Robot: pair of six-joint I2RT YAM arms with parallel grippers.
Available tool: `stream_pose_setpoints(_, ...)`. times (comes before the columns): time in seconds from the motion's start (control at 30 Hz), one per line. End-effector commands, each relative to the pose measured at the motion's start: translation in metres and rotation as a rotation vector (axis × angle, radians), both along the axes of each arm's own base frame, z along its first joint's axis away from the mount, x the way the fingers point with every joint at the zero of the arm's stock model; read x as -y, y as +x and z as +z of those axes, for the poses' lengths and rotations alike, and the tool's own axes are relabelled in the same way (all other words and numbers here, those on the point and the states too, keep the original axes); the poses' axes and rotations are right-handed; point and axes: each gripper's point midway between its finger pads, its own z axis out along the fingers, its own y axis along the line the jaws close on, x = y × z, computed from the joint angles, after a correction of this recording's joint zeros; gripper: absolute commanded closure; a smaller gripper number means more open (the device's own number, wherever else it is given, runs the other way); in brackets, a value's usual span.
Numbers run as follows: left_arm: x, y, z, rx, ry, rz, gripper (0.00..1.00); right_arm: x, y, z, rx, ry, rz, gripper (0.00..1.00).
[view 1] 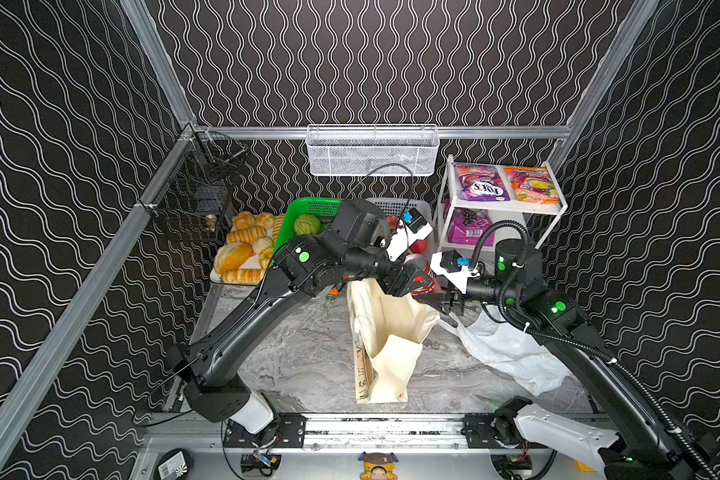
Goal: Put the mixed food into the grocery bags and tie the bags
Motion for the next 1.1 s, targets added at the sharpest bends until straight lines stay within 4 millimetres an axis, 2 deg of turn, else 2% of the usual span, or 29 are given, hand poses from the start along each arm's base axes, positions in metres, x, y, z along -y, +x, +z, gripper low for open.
stream_pose_setpoints(0.0,-0.003,-0.003,-0.008,-0.001,0.036,-0.010,0.46,-0.007,-0.010,0.027,0.101,0.058,0.080,0.49)
stream_pose_setpoints(0.1,-0.005,-0.005,-0.006,-0.005,0.030,-0.009,0.53,-0.005,-0.011,0.027,0.095,0.064,0.070,0.42)
stream_pose_setpoints(0.23,-0.008,-0.004,0.001,0.004,0.001,0.020,0.58,-0.002,-0.013,0.024,0.074,0.084,0.045,0.26)
stream_pose_setpoints(0.43,-0.018,0.005,0.012,0.045,-0.018,0.102,0.60,0.005,-0.011,0.022,-0.014,0.132,-0.037,0.17)
stream_pose_setpoints(0.53,-0.036,0.025,0.014,0.105,-0.001,0.257,0.65,0.021,0.009,0.029,-0.127,0.204,-0.238,0.13)
stream_pose_setpoints(0.6,-0.051,0.038,0.011,0.138,0.018,0.361,0.65,0.037,0.031,0.027,-0.239,0.252,-0.431,0.13)
stream_pose_setpoints(0.7,-0.058,0.047,0.003,0.137,0.050,0.430,0.69,0.053,0.060,0.004,-0.430,0.243,-0.660,0.17)
stream_pose_setpoints(0.77,-0.060,0.053,-0.006,0.117,0.078,0.464,0.70,0.055,0.073,-0.016,-0.572,0.222,-0.754,0.21)
stream_pose_setpoints(0.93,-0.054,0.061,-0.029,0.056,0.131,0.490,0.74,0.045,0.086,-0.073,-0.840,0.111,-0.845,0.24)
stream_pose_setpoints(1.0,-0.051,0.063,-0.037,0.043,0.140,0.497,0.74,0.039,0.088,-0.086,-0.882,0.076,-0.835,0.25)
stream_pose_setpoints(1.07,-0.048,0.066,-0.043,0.031,0.143,0.502,0.75,0.033,0.094,-0.091,-0.906,0.077,-0.830,0.39)
